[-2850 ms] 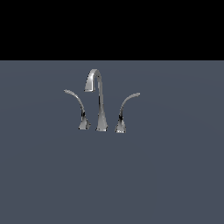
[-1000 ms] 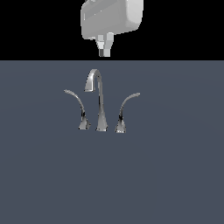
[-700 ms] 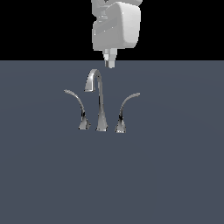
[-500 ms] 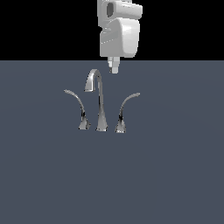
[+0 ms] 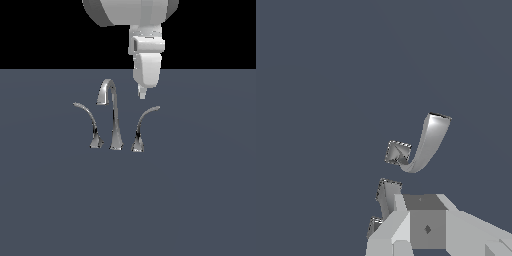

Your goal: Turn on the faucet by rotating a designated handle.

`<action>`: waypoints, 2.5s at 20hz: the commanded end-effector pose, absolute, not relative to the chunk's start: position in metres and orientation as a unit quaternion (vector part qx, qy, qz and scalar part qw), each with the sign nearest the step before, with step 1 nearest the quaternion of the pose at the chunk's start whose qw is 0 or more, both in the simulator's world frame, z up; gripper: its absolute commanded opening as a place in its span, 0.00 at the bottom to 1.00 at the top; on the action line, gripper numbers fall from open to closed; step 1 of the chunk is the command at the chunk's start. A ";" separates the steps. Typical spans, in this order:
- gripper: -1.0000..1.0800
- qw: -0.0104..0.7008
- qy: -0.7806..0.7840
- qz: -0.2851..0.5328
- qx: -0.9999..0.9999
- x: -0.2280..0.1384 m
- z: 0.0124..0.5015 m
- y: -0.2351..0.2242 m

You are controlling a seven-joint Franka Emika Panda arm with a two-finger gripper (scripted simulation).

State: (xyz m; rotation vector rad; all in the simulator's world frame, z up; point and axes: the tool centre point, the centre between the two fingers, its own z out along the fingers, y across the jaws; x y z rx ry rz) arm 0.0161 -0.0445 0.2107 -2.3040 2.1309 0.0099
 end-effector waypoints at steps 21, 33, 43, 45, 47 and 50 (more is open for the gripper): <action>0.00 0.000 0.764 0.000 -0.646 0.043 0.171 -0.090; 0.00 0.000 0.764 0.000 -0.646 0.012 0.171 -0.096; 0.00 0.003 0.761 -0.002 -0.648 -0.005 0.171 -0.088; 0.00 0.003 0.762 -0.002 -0.648 -0.012 0.171 -0.086; 0.00 0.002 0.762 -0.002 -0.648 -0.018 0.171 -0.084; 0.00 0.002 0.763 -0.001 -0.647 -0.028 0.171 -0.080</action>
